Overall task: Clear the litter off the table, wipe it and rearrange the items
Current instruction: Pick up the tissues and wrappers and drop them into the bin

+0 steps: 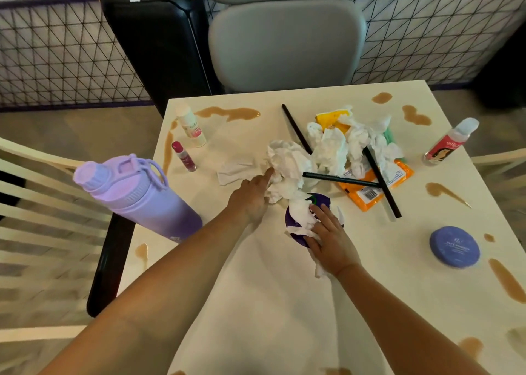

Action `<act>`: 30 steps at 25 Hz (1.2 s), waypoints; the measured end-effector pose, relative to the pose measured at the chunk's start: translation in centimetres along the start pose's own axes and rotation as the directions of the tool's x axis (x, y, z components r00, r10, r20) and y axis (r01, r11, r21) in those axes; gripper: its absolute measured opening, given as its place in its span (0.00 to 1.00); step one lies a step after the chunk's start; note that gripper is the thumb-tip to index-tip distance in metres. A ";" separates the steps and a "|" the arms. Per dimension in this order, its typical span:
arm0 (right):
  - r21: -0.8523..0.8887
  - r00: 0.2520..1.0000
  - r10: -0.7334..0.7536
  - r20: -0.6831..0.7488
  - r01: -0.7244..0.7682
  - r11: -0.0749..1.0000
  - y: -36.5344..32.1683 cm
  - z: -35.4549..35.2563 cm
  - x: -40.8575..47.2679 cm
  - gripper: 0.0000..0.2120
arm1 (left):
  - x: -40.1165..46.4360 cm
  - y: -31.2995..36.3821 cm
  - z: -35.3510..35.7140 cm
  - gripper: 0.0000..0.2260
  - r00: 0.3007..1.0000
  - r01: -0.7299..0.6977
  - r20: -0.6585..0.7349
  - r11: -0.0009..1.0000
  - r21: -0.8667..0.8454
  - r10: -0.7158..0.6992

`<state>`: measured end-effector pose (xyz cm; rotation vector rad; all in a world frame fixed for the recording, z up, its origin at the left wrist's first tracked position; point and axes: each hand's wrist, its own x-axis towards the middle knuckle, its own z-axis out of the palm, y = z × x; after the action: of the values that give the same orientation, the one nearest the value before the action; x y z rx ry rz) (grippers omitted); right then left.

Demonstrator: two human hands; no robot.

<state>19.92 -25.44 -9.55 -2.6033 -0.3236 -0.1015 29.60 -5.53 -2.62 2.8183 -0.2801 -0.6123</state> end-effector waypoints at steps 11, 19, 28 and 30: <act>-0.010 0.985 -0.029 -0.168 0.027 1.000 -0.1 0.0 -0.1 0.09 | -3.5 -2.0 3.8 0.18 0.956 0.143 -0.205 0.944 -0.296 -0.209; 0.019 0.986 0.155 0.059 -0.156 0.988 -1.6 -1.0 0.6 0.07 | -6.7 -2.7 4.1 0.16 0.879 0.165 -0.284 0.804 -0.572 -0.382; 0.181 0.982 0.098 -0.161 -0.068 0.981 -5.8 -1.9 -1.9 0.14 | -9.9 -3.5 5.3 0.09 0.966 0.138 -0.150 0.910 -0.392 -0.211; 0.233 0.979 0.112 -0.168 -0.071 0.970 -7.5 -2.0 -2.2 0.11 | -11.2 -3.3 4.8 0.07 0.942 0.133 -0.175 0.799 -0.586 -0.285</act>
<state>15.89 -20.57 -4.48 -2.3576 -0.1400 -0.2520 17.98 -0.67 -3.54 2.3100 0.2419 -0.2932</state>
